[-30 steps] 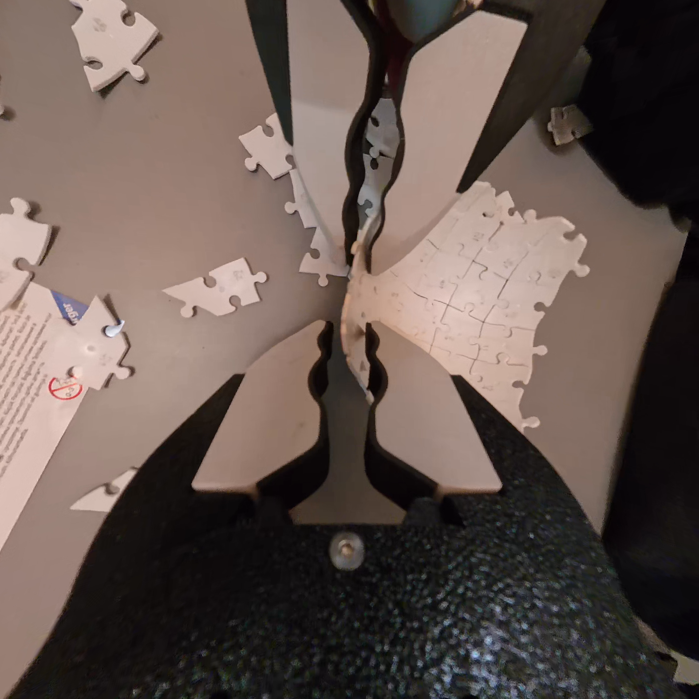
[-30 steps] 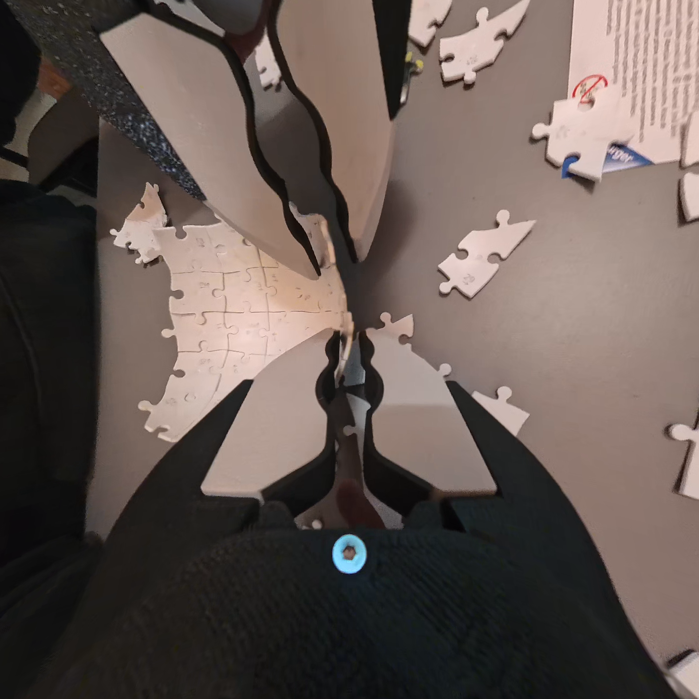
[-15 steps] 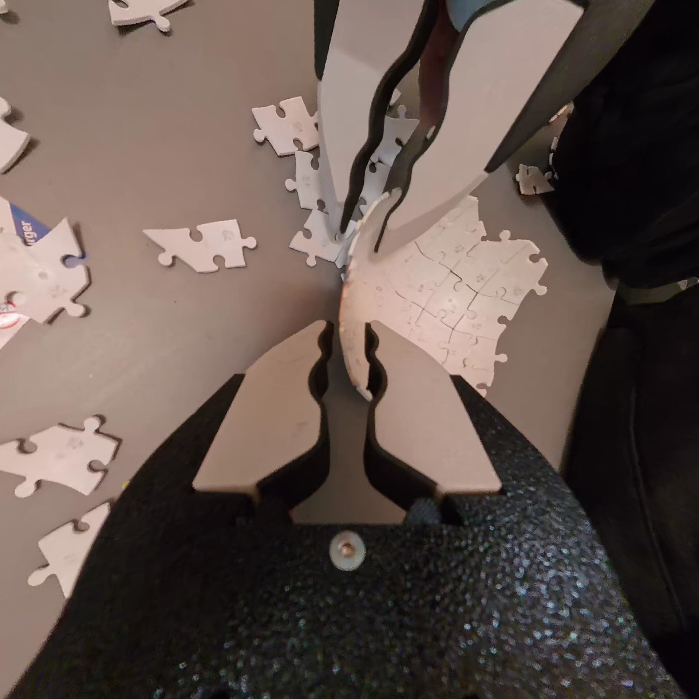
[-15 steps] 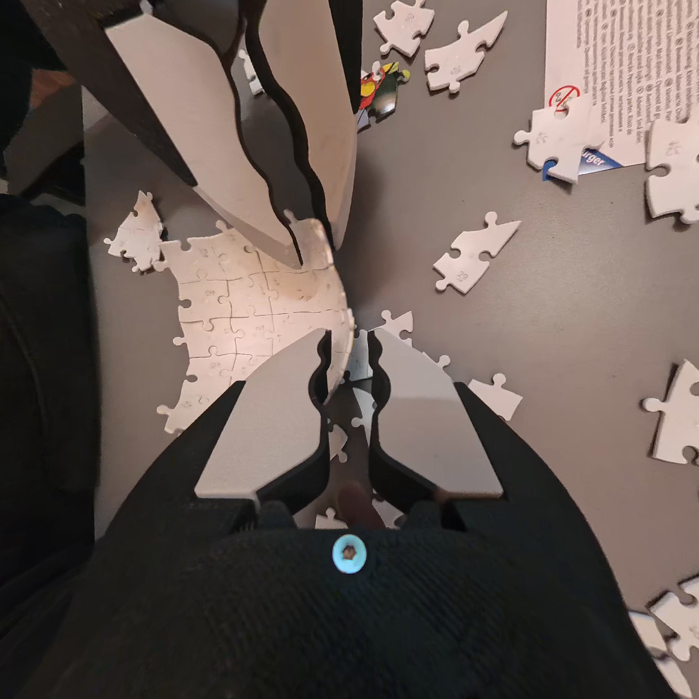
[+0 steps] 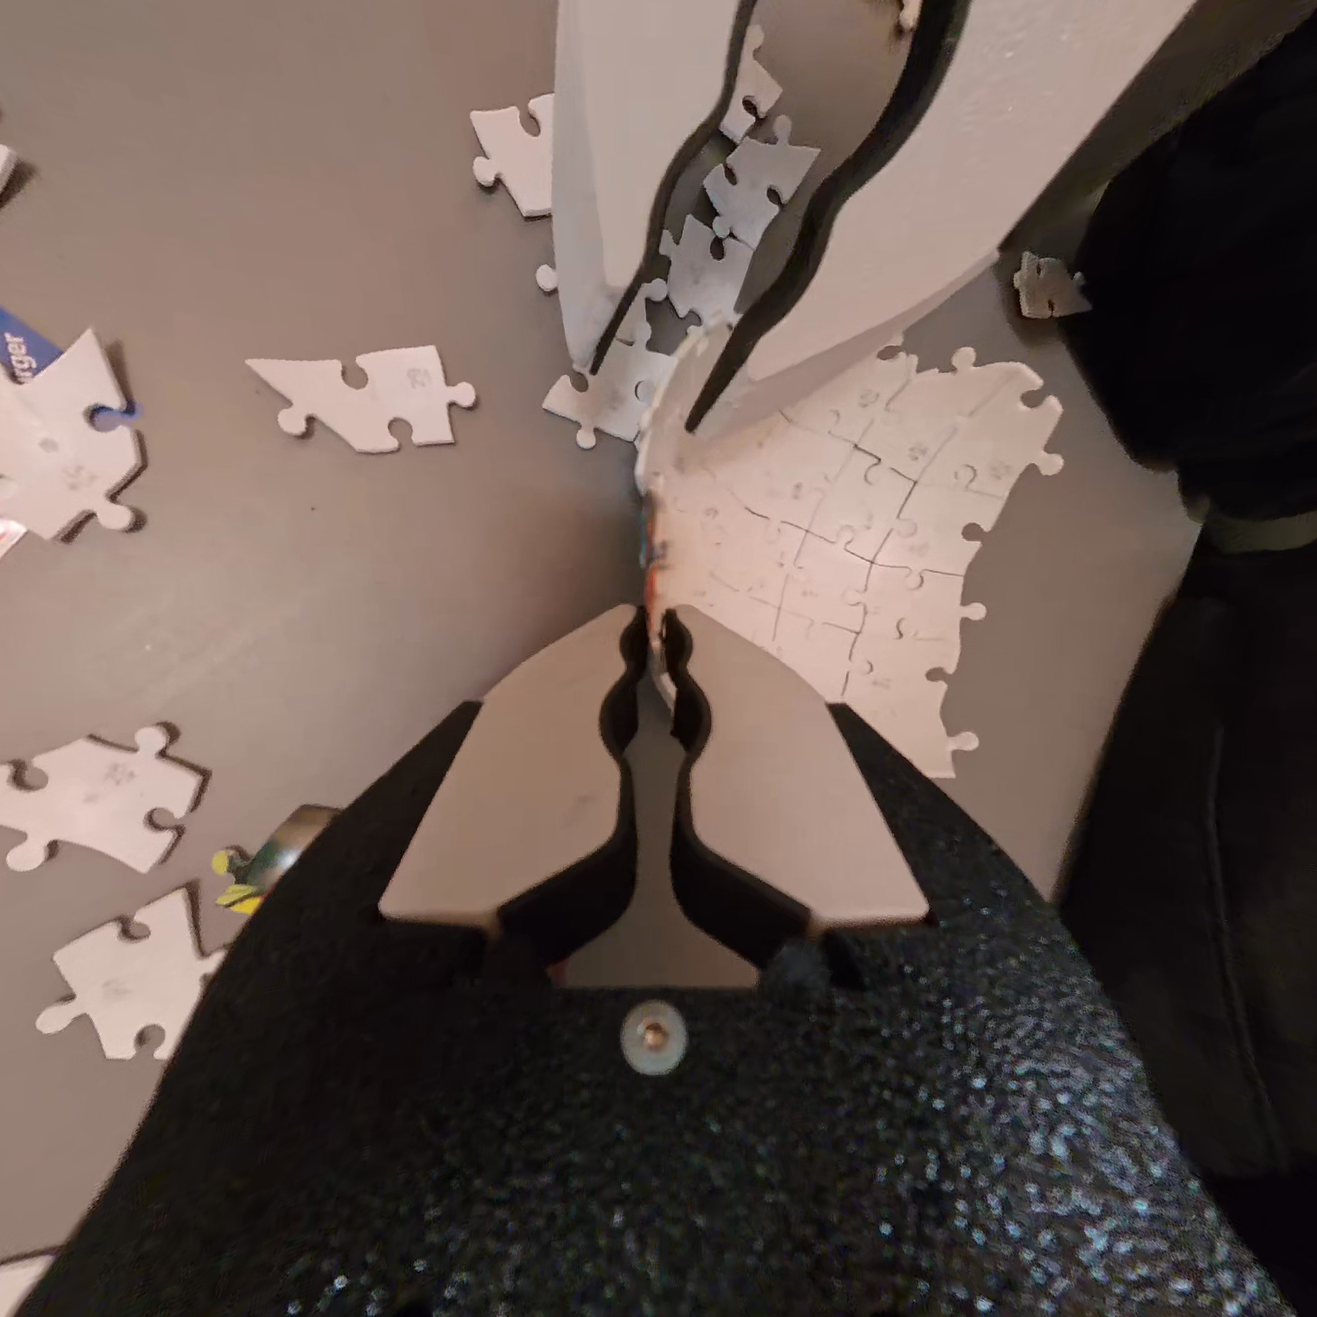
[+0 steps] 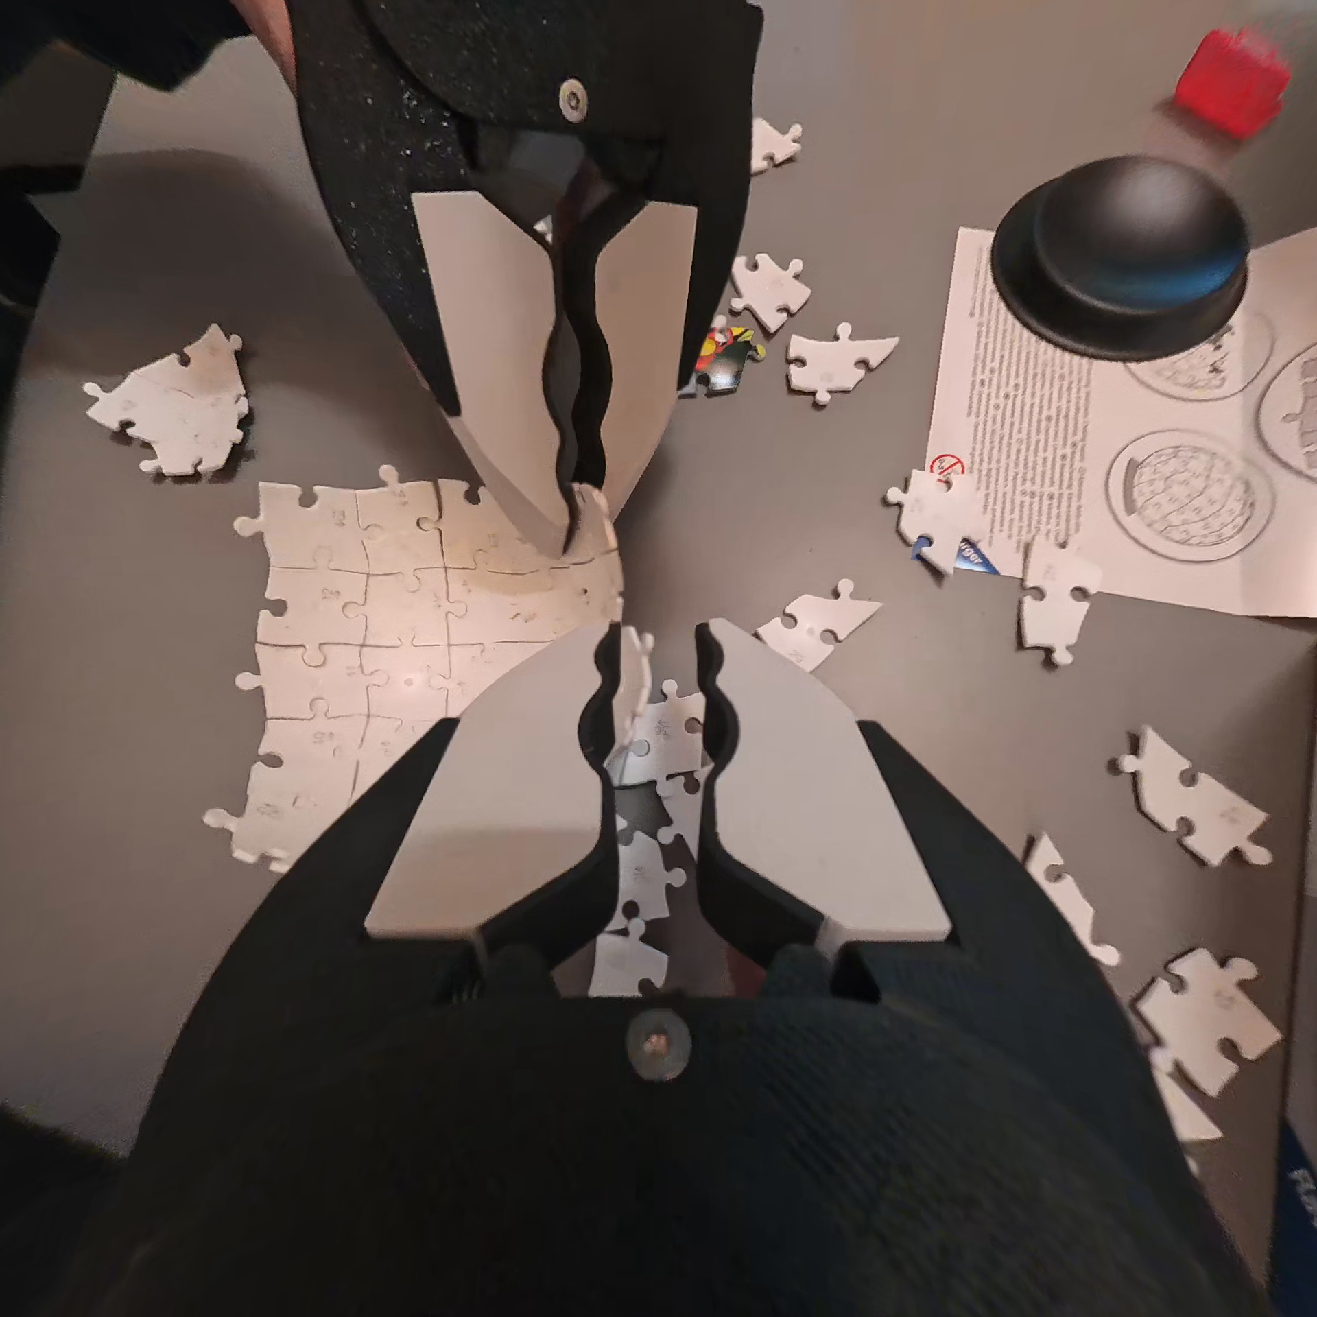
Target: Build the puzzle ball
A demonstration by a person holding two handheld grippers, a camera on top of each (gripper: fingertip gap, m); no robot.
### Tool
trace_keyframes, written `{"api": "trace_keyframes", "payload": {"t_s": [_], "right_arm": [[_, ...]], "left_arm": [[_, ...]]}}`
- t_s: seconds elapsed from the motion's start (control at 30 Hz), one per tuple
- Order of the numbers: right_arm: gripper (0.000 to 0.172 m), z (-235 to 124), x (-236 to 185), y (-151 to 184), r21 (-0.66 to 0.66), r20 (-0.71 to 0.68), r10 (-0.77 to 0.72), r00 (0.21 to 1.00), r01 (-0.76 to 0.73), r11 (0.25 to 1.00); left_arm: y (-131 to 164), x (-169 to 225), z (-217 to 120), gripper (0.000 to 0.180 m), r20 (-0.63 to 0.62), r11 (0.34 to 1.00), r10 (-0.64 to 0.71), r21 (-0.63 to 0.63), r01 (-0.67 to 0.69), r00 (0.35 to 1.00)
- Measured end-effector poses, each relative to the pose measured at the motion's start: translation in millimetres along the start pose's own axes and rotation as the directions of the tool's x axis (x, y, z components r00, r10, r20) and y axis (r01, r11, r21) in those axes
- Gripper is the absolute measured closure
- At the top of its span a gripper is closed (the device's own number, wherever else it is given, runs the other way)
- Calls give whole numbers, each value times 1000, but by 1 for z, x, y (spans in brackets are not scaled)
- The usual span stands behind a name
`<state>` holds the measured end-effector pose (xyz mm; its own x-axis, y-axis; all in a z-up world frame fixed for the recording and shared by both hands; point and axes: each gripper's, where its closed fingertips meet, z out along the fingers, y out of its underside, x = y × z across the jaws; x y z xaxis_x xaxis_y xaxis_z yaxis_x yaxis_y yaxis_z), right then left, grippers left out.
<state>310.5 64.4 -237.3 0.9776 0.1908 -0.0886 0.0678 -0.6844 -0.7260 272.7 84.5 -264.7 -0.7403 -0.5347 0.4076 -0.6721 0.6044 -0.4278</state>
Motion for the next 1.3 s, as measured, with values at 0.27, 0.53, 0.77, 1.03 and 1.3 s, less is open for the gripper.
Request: {"api": "trace_keyframes", "payload": {"t_s": [0.27, 0.53, 0.77, 1.03, 1.3], "right_arm": [[147, 1, -11, -2, -32, 125, -99, 987, 104, 994], [158, 25, -18, 2, -122, 288, -140, 948, 181, 976], [169, 32, -17, 2, -115, 285, -86, 954, 124, 986], [169, 32, -15, 6, -116, 300, -81, 951, 120, 986], [169, 31, -16, 11, -141, 318, -56, 947, 106, 984]], "left_arm": [[-5, 0, 0, 177, 22, 997, 70, -27, -69, 997], [-10, -1, 1, 178, 38, 993, 122, -15, -121, 992], [-9, -5, -5, 171, 58, 995, 96, 27, -98, 994], [4, -4, -6, 165, 56, 999, 40, 9, -41, 998], [8, -4, 3, 167, 16, 1000, 3, -16, -3, 1000]]}}
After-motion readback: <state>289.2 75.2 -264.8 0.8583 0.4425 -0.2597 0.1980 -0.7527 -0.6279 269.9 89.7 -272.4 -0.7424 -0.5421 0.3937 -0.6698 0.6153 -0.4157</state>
